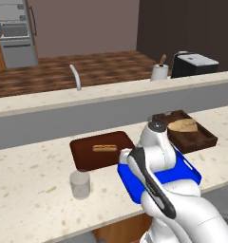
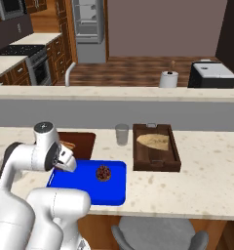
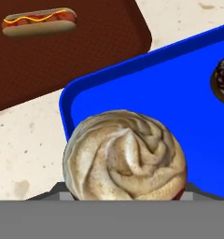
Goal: Take the cupcake and cake from the fridge and place them on the empty tray on the dining counter.
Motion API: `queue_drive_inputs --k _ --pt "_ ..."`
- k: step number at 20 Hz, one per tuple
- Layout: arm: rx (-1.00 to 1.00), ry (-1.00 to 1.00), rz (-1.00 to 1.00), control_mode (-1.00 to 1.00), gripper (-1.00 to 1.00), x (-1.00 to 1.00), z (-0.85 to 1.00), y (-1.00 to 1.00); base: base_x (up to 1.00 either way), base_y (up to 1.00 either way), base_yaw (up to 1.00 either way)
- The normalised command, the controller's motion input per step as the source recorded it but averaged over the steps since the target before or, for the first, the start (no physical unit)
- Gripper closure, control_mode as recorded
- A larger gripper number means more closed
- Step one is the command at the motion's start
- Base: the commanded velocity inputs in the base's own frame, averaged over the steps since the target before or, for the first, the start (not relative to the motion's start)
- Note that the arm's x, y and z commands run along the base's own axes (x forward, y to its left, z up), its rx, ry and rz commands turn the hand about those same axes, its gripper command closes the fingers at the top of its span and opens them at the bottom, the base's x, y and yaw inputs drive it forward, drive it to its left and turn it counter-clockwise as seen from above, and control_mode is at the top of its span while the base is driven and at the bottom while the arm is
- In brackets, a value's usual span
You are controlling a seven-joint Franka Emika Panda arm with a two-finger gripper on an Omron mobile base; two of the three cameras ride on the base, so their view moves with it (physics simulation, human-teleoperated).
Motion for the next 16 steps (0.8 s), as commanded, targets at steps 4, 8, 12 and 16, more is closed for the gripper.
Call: queue_drive_inputs --k 4,8,12,16 --pt "0.01 -0.01 -0.06 -1.0 1.0 -0.08 -0.77 -0.23 0.0 0.0 0.0" --pt "0.0 -0.11 -0.03 -1.0 1.0 0.0 -0.7 0.0 0.0 0.0 0.0" --pt "0.0 -0.11 -0.03 -1.0 1.0 0.0 -0.69 0.0 0.0 0.0 0.0" --pt "0.0 -0.09 -0.02 -1.0 1.0 -0.03 -0.84 -0.13 0.0 0.0 0.0"
